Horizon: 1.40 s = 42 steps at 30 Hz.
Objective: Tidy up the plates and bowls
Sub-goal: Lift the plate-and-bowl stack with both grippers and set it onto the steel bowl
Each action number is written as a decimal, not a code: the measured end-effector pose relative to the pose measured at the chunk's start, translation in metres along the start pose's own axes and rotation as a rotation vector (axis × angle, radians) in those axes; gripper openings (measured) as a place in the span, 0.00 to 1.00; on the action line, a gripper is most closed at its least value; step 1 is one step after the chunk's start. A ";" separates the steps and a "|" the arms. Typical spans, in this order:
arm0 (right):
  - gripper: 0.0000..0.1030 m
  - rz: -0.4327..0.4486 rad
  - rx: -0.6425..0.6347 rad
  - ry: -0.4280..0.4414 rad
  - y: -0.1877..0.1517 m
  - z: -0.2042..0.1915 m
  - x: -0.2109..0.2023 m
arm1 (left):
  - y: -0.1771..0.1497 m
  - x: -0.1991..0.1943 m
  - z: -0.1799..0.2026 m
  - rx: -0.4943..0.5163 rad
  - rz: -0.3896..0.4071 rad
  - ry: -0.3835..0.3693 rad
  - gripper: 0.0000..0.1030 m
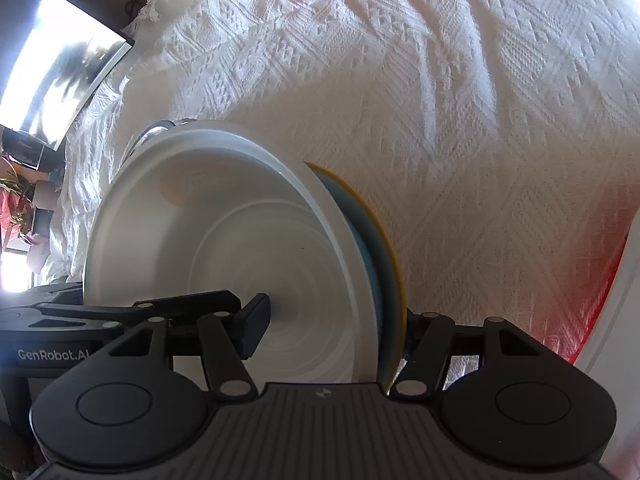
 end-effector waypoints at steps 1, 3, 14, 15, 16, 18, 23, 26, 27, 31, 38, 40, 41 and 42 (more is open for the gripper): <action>0.61 0.000 -0.003 -0.006 0.000 -0.001 -0.001 | 0.000 0.000 0.000 -0.003 -0.003 -0.004 0.63; 0.60 0.000 -0.006 -0.017 -0.001 -0.002 -0.003 | -0.001 -0.001 -0.001 -0.005 -0.005 -0.011 0.63; 0.59 0.026 -0.036 -0.054 0.016 -0.027 -0.037 | 0.018 -0.044 0.005 -0.011 0.037 -0.057 0.63; 0.59 0.035 -0.044 -0.056 0.019 -0.033 -0.043 | 0.020 -0.051 0.004 -0.013 0.044 -0.061 0.63; 0.59 0.043 -0.052 -0.056 0.022 -0.039 -0.047 | 0.024 -0.059 0.002 -0.010 0.053 -0.062 0.63; 0.59 0.054 -0.071 -0.052 0.030 -0.055 -0.055 | 0.030 -0.076 -0.005 0.002 0.075 -0.054 0.63; 0.60 0.065 -0.118 -0.007 0.049 -0.100 -0.052 | 0.040 -0.109 -0.033 0.013 0.121 0.007 0.63; 0.60 0.065 -0.136 0.020 0.055 -0.124 -0.038 | 0.043 -0.119 -0.058 -0.009 0.129 0.038 0.63; 0.60 0.058 -0.136 0.031 0.056 -0.132 -0.030 | 0.045 -0.119 -0.068 -0.023 0.123 0.045 0.63; 0.60 0.002 -0.129 0.042 0.060 -0.153 0.003 | 0.046 -0.112 -0.102 -0.053 0.085 0.061 0.63; 0.60 -0.105 -0.028 0.029 0.053 -0.157 0.060 | 0.042 -0.085 -0.138 -0.076 0.037 0.074 0.63; 0.59 -0.113 -0.011 0.025 0.052 -0.157 0.067 | 0.047 -0.091 -0.136 -0.037 0.085 0.128 0.60; 0.58 -0.101 -0.030 0.016 0.053 -0.158 0.065 | 0.049 -0.094 -0.133 -0.007 0.122 0.140 0.57; 0.59 -0.095 -0.049 0.011 0.054 -0.159 0.064 | 0.052 -0.096 -0.130 0.007 0.145 0.164 0.53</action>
Point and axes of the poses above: each gripper's, at about its wrist camera, not at the fingertips, and x roughly the way its jaws point, z to its right, y to its top, the point moved 6 cm from there along x, roughly the way its jaws point, and after that the axes turned 2 degrees about x, right-handed, at the moved point
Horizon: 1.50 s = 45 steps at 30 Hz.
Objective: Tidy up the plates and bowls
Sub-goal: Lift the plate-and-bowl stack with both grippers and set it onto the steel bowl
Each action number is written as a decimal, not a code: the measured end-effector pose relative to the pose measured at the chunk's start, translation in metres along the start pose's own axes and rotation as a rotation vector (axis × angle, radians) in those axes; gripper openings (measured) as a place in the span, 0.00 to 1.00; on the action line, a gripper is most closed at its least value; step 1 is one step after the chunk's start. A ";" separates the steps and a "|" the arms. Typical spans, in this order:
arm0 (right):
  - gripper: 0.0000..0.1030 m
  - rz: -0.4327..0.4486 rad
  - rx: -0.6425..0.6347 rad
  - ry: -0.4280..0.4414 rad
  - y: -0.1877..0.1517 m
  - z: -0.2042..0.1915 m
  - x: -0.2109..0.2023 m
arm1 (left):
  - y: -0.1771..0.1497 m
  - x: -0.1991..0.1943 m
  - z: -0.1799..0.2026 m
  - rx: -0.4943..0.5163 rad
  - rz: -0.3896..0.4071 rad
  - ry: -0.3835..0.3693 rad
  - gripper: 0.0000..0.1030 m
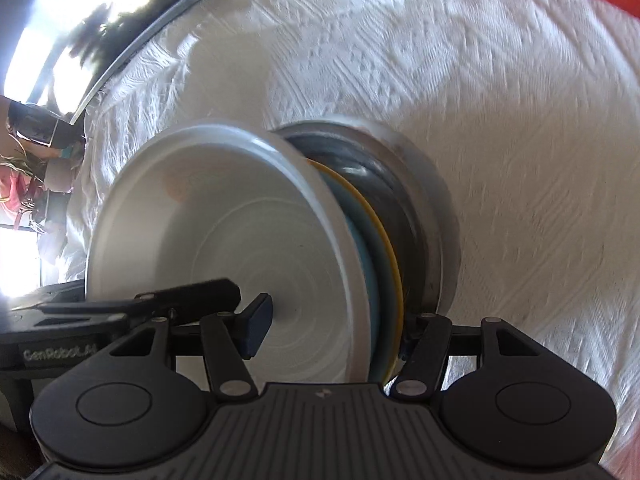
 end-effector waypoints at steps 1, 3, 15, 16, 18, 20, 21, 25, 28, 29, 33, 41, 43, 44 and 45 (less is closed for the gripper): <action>0.59 0.004 -0.021 -0.007 0.002 -0.002 0.000 | 0.002 -0.002 0.001 -0.012 0.011 0.010 0.53; 0.60 0.014 -0.079 -0.045 0.006 -0.006 0.001 | 0.004 -0.003 0.000 -0.051 0.016 0.010 0.54; 0.59 0.033 -0.135 -0.029 0.011 -0.001 -0.007 | 0.006 -0.009 -0.013 -0.142 0.025 -0.052 0.45; 0.59 0.042 -0.133 -0.032 0.010 -0.001 -0.010 | 0.006 -0.011 -0.014 -0.148 0.027 -0.062 0.43; 0.59 0.063 -0.109 -0.035 0.010 0.000 -0.016 | 0.006 -0.016 -0.016 -0.151 0.035 -0.085 0.35; 0.59 0.100 -0.088 -0.053 0.012 0.000 -0.024 | 0.006 -0.022 -0.018 -0.164 0.035 -0.104 0.30; 0.59 0.119 -0.080 -0.067 0.013 -0.001 -0.028 | 0.006 -0.026 -0.018 -0.162 0.042 -0.110 0.30; 0.59 0.175 -0.085 -0.118 0.016 -0.002 -0.044 | 0.008 -0.036 -0.021 -0.160 0.076 -0.128 0.29; 0.58 0.192 -0.079 -0.101 0.015 -0.003 -0.051 | 0.009 -0.037 -0.021 -0.156 0.089 -0.155 0.28; 0.58 0.201 -0.096 -0.094 0.014 -0.006 -0.051 | 0.010 -0.036 -0.020 -0.157 0.089 -0.160 0.27; 0.58 0.223 -0.118 -0.111 0.015 -0.012 -0.051 | 0.007 -0.032 -0.021 -0.179 0.086 -0.170 0.25; 0.52 0.265 -0.110 -0.153 0.013 -0.008 -0.057 | 0.000 -0.043 -0.041 -0.203 0.112 -0.125 0.25; 0.51 0.266 -0.104 -0.138 0.012 -0.010 -0.057 | -0.003 -0.039 -0.045 -0.213 0.101 -0.123 0.25; 0.50 0.267 -0.108 -0.122 0.011 -0.014 -0.058 | -0.005 -0.037 -0.046 -0.219 0.096 -0.130 0.25; 0.49 0.267 -0.116 -0.103 0.009 -0.019 -0.058 | -0.007 -0.036 -0.046 -0.223 0.087 -0.136 0.23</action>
Point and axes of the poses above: each gripper's, at about its wrist camera, not at the fingertips, and x roughly the way its jaws point, z to its right, y to its top, the point moved 6 cm from there along x, roughly the way its jaws point, and after that the axes turned 2 degrees about x, right-handed, at the moved point
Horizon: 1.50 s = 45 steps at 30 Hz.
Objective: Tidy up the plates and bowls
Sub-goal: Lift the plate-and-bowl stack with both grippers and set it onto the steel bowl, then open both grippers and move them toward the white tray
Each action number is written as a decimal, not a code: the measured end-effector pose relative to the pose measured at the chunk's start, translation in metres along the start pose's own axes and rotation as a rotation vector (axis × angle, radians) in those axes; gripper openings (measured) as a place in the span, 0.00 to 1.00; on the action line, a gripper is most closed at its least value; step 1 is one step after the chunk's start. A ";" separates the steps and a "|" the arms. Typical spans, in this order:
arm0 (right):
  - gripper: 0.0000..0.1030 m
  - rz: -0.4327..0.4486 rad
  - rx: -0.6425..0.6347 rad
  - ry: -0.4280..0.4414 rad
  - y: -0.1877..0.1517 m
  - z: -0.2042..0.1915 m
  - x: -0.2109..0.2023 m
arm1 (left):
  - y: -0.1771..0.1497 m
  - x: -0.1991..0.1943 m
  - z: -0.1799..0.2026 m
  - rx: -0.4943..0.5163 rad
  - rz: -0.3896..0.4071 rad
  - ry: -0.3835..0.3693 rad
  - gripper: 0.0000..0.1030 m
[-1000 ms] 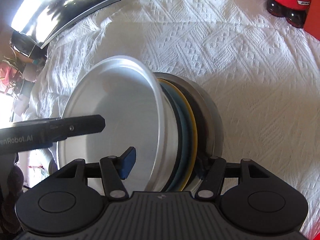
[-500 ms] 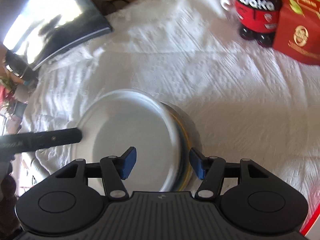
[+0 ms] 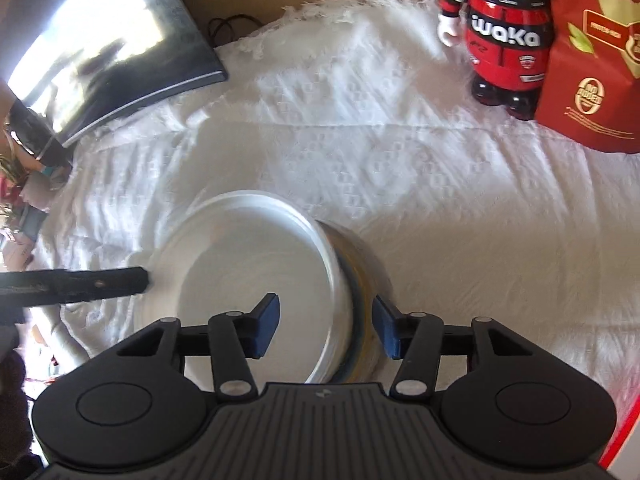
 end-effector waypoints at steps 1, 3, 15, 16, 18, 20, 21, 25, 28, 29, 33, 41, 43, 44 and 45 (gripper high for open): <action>0.50 0.001 -0.010 0.018 -0.001 -0.007 -0.001 | -0.002 0.001 0.000 0.000 -0.008 -0.007 0.22; 0.50 0.019 -0.041 -0.011 -0.001 -0.014 -0.003 | -0.005 0.003 0.003 0.005 -0.021 -0.031 0.21; 0.48 0.055 0.032 -0.046 -0.005 0.001 -0.007 | -0.004 0.007 0.021 0.066 -0.022 -0.054 0.21; 0.48 0.058 0.031 -0.051 -0.007 0.000 -0.009 | -0.003 0.004 0.022 0.073 -0.014 -0.055 0.21; 0.48 0.074 0.026 -0.068 -0.009 0.000 -0.012 | -0.001 -0.003 0.027 0.091 0.016 -0.054 0.21; 0.48 0.111 0.025 -0.082 -0.010 -0.002 -0.021 | 0.002 -0.014 0.033 0.115 0.055 -0.046 0.21; 0.48 0.135 0.029 -0.079 -0.011 -0.002 -0.026 | 0.003 -0.021 0.036 0.129 0.081 -0.037 0.21; 0.51 0.238 0.060 -0.067 -0.016 -0.003 -0.054 | 0.007 -0.045 0.054 0.211 0.197 -0.029 0.22; 0.58 0.333 0.092 -0.121 -0.022 0.006 -0.075 | 0.006 -0.054 0.072 0.264 0.243 -0.083 0.22; 0.60 0.359 0.102 -0.150 -0.024 0.011 -0.082 | 0.004 -0.055 0.080 0.281 0.248 -0.099 0.22; 0.65 0.449 0.150 -0.296 -0.043 0.036 -0.109 | -0.008 -0.050 0.113 0.368 0.250 -0.172 0.22; 0.79 0.628 0.230 -0.626 -0.103 0.111 -0.162 | -0.062 -0.005 0.190 0.482 0.132 -0.308 0.16; 0.79 0.621 0.253 -0.648 -0.114 0.133 -0.170 | -0.077 0.011 0.214 0.521 0.101 -0.324 0.14; 0.79 0.617 0.260 -0.655 -0.119 0.144 -0.173 | -0.085 0.018 0.225 0.529 0.084 -0.337 0.12; 0.79 0.603 0.269 -0.667 -0.124 0.155 -0.175 | -0.093 0.025 0.237 0.546 0.069 -0.359 0.12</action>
Point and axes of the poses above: each gripper's, at about its wrist camera, not at the fingertips, and x roughly the way its jaws point, z to its right, y to its top, the point moved 6 cm from there along x, roughly the way its jaws point, and after that the axes turned 2 degrees about x, right-handed, at the moved point
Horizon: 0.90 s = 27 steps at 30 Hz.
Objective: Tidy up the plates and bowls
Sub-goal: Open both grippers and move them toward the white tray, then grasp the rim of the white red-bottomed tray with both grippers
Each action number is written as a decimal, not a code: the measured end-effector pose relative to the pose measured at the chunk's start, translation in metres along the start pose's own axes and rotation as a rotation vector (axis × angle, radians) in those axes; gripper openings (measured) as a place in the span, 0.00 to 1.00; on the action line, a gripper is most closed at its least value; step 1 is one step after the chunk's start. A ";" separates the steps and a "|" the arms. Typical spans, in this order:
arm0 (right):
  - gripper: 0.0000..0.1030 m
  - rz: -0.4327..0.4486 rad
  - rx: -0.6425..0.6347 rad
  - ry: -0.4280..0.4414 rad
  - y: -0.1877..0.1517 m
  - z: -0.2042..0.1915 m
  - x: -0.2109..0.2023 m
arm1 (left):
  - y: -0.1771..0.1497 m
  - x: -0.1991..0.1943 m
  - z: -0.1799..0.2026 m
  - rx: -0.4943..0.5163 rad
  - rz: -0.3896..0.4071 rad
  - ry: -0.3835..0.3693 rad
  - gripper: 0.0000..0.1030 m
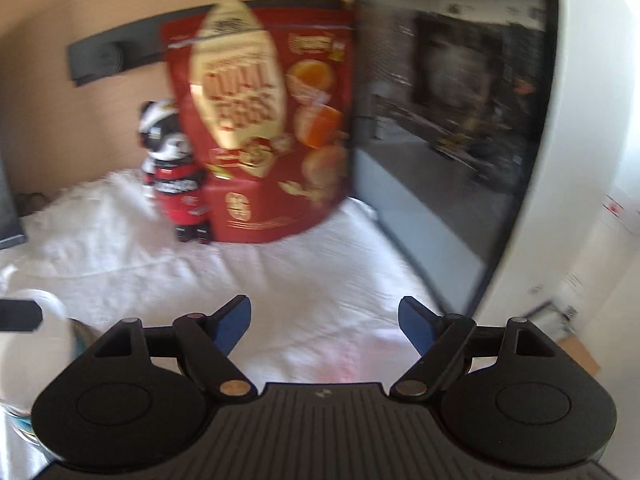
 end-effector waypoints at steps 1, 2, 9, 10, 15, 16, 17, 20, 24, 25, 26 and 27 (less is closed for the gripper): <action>0.79 -0.017 0.000 -0.021 -0.001 0.010 0.003 | -0.002 0.011 0.012 0.024 -0.012 -0.017 0.12; 0.79 -0.030 -0.008 -0.043 -0.003 0.021 0.005 | -0.003 0.022 0.022 0.047 -0.023 -0.016 0.12; 0.80 -0.072 -0.076 -0.093 -0.023 0.090 0.008 | -0.008 0.085 0.056 0.040 -0.126 0.009 0.12; 0.80 -0.098 -0.043 -0.061 -0.026 0.101 0.011 | -0.008 0.094 0.060 0.032 -0.138 0.008 0.13; 0.79 -0.158 0.097 -0.033 -0.042 0.142 0.022 | -0.016 0.145 0.084 0.085 -0.270 -0.031 0.16; 0.76 -0.162 0.095 -0.037 -0.045 0.146 0.023 | -0.020 0.155 0.088 0.094 -0.289 -0.016 0.16; 0.73 -0.173 0.092 -0.035 -0.048 0.148 0.025 | -0.023 0.164 0.091 0.104 -0.304 0.001 0.17; 0.59 -0.221 0.078 -0.001 -0.055 0.145 0.041 | -0.030 0.181 0.093 0.130 -0.322 0.060 0.18; 0.59 -0.277 0.078 0.037 -0.066 0.137 0.058 | -0.039 0.200 0.087 0.118 -0.343 0.126 0.18; 0.59 -0.294 0.085 0.044 -0.068 0.135 0.063 | -0.041 0.202 0.085 0.113 -0.341 0.134 0.18; 0.59 -0.305 0.091 0.046 -0.069 0.135 0.066 | -0.041 0.203 0.083 0.109 -0.334 0.144 0.18; 0.58 -0.312 0.097 0.047 -0.070 0.135 0.068 | -0.042 0.204 0.081 0.107 -0.322 0.158 0.18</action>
Point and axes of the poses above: each gripper's, at about its wrist camera, not at the fingertips, and x roughly the way its jaws point, z to its right, y to its top, the point moved 6 cm from there along x, roughly the way its jaws point, and after that the axes turned 2 degrees about x, right-handed, at the moved point
